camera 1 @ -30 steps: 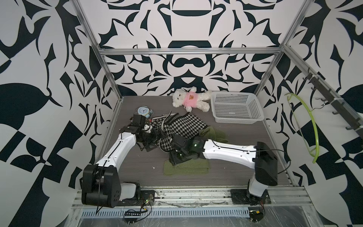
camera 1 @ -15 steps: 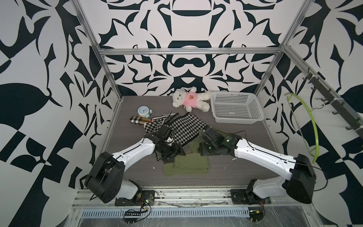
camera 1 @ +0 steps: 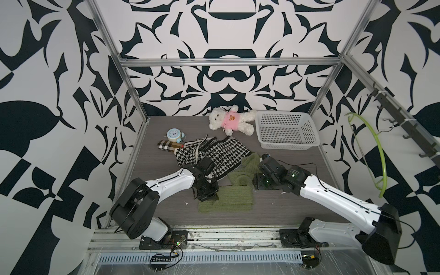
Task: Roll up the scarf and place it into the basket
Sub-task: Fold the scarf at the center of the board.
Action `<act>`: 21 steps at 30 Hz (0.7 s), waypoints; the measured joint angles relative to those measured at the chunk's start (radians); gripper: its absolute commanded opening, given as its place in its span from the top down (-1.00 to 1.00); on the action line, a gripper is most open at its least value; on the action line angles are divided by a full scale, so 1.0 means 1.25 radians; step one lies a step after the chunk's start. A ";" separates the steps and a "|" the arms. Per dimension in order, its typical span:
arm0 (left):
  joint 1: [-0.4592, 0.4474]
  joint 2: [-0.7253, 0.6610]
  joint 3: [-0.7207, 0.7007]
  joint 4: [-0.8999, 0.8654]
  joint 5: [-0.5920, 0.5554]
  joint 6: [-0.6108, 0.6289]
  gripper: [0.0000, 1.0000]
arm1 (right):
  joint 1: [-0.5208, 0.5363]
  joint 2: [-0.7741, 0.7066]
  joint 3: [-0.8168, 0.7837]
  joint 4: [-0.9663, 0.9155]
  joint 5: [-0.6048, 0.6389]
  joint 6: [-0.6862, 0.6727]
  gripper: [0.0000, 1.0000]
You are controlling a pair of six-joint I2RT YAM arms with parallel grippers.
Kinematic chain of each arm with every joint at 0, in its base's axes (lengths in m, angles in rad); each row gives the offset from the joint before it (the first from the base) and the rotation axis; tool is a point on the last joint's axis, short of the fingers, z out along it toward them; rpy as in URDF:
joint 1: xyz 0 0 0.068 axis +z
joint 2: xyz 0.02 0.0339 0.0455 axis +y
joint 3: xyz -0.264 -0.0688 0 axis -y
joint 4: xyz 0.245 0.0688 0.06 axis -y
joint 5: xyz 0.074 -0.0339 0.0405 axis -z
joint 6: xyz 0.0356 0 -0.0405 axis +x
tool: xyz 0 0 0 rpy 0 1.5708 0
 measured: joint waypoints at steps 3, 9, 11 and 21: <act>-0.016 0.000 0.008 -0.023 -0.012 0.001 1.00 | -0.005 -0.015 -0.013 0.000 0.004 -0.005 -0.32; -0.035 -0.034 0.017 -0.077 -0.041 -0.001 1.00 | -0.020 -0.068 -0.034 0.001 0.013 -0.020 -0.33; -0.047 -0.066 0.037 -0.105 -0.054 -0.006 1.00 | -0.026 -0.081 -0.042 0.001 0.014 -0.027 -0.34; -0.078 -0.239 0.078 -0.158 -0.107 -0.058 1.00 | -0.036 -0.084 -0.109 0.039 -0.013 -0.046 -0.34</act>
